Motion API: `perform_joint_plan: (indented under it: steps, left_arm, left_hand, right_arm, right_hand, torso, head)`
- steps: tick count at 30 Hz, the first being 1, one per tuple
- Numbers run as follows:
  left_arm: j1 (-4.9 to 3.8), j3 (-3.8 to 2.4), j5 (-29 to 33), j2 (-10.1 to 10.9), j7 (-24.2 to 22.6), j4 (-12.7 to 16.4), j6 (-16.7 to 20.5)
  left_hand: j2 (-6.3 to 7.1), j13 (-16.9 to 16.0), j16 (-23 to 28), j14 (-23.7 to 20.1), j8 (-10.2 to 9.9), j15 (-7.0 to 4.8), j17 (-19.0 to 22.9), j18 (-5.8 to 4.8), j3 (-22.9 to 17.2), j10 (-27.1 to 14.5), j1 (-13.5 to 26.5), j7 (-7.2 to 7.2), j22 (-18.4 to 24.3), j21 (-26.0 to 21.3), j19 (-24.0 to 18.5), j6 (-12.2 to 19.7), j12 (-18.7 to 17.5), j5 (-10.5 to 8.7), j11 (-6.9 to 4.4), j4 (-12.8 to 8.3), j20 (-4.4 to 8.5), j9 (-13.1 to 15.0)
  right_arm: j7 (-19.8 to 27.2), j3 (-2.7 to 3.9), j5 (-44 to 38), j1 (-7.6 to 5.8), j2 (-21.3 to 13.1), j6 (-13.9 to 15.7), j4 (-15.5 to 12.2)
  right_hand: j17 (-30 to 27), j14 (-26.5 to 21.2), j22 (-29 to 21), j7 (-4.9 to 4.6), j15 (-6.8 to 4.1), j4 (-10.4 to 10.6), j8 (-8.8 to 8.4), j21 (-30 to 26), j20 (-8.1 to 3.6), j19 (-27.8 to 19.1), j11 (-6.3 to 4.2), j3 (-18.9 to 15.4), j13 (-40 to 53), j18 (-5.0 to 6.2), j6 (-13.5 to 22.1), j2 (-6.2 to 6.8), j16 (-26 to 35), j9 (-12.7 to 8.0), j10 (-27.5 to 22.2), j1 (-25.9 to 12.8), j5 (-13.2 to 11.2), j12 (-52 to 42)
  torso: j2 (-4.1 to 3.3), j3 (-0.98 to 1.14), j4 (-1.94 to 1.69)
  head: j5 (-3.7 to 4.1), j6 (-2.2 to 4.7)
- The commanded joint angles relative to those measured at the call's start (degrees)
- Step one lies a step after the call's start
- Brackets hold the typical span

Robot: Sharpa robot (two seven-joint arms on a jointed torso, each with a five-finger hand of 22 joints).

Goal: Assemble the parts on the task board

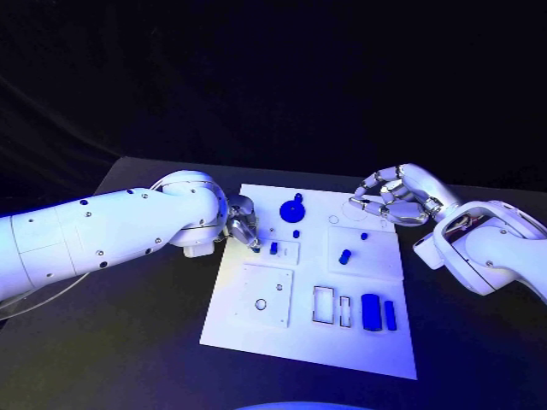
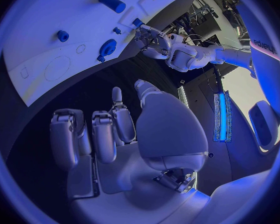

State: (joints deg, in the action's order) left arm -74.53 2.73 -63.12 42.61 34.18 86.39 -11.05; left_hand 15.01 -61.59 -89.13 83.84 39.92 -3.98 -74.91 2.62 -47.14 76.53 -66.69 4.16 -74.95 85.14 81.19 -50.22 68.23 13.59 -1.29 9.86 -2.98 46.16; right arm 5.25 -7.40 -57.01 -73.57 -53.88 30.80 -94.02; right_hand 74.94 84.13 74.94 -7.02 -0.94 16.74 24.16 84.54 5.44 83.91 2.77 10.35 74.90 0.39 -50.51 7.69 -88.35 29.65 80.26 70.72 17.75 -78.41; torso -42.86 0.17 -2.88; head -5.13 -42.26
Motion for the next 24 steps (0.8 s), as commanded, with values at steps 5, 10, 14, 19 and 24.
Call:
perform_joint_plan:
  steps: [5,10,14,19,24]
  left_arm:
    - [0.27,0.17,0.1,-0.5,0.3,-0.2,-1.2]
    - [0.28,0.17,0.2,-0.7,0.2,-0.3,-1.9]
    - [0.29,0.18,0.3,-0.8,0.3,-0.5,-2.4]
    - [0.29,0.18,0.3,-0.8,0.3,-0.6,-2.6]
    - [0.3,0.19,0.2,-0.9,0.3,-0.7,-2.9]
  left_hand:
    - [-0.37,-0.2,-0.4,5.9,0.2,-0.55,-14.3,-0.06,-2.3,0.6,1.1,-1.75,-5.1,0.4,0.4,-1.2,0.3,-0.53,-0.25,-1.9,-0.03,-0.1]
    - [-0.09,-0.3,-0.4,5.9,0.2,-0.66,-14.4,-0.08,-1.5,0.6,2.0,-1.92,-5.2,0.4,0.5,-1.4,0.4,-0.68,-0.38,-1.3,0.0,-0.2]
    - [-0.04,-0.3,-0.4,5.9,0.2,-0.7,-14.4,-0.08,-1.0,0.6,2.5,-1.98,-5.2,0.4,0.5,-1.6,0.4,-0.69,-0.43,-0.9,0.01,-0.2]
    - [0.02,-0.7,-0.5,6.0,0.2,-0.79,-14.5,-0.12,0.0,0.8,3.5,-2.1,-5.3,0.4,0.6,-2.0,0.7,-0.67,-0.54,0.0,0.04,-0.4]
    - [0.06,-0.9,-0.6,6.0,0.2,-0.84,-14.7,-0.18,0.6,0.9,4.0,-2.17,-5.6,0.5,0.9,-2.3,0.9,-0.71,-0.59,0.4,0.06,-0.4]
  right_arm:
    - [0.5,0.0,-0.1,0.05,0.0,-0.1,-0.1]
    - [0.5,0.0,-0.1,0.05,-0.1,-0.1,-0.1]
    - [0.5,0.0,-0.1,0.05,0.0,-0.1,-0.1]
    - [0.5,0.0,-0.1,0.06,-0.1,-0.1,-0.1]
    - [0.5,0.0,-0.1,0.06,-0.1,-0.1,-0.1]
  right_hand:
    - [10.4,4.8,11.4,0.0,-0.34,0.0,0.31,-0.3,-0.44,2.2,-0.22,-0.1,3.2,1.19,0.6,0.01,0.2,0.1,-0.2,-0.4,0.3,0.3]
    - [10.4,4.8,11.4,0.0,-0.34,0.0,0.31,-0.3,-0.44,2.2,-0.22,-0.1,3.2,1.19,0.6,0.01,0.2,0.1,-0.2,-0.4,0.3,0.3]
    - [10.4,4.8,11.4,0.0,-0.34,0.0,0.31,-0.3,-0.44,2.2,-0.22,-0.1,3.2,1.19,0.6,0.01,0.2,0.1,-0.2,-0.4,0.3,0.3]
    - [10.4,4.8,11.4,0.0,-0.34,0.0,0.31,-0.3,-0.44,2.2,-0.22,-0.1,3.2,1.19,0.6,0.01,0.2,0.1,-0.2,-0.4,0.3,0.3]
    - [10.4,4.8,11.4,-0.02,-0.34,0.0,0.31,-0.3,-0.44,2.2,-0.21,-0.1,3.2,1.21,0.6,0.01,0.3,0.1,-0.2,-0.6,0.3,0.3]
  torso:
    - [-0.05,0.02,0.0]
    - [-0.09,0.03,-0.01]
    - [-0.06,0.04,0.03]
    - [-0.05,0.02,-0.04]
    - [-0.04,0.03,-0.06]
  head:
    - [0.08,-0.04]
    - [0.11,-0.08]
    - [0.11,-0.13]
    - [0.2,-0.23]
    - [0.21,-0.25]
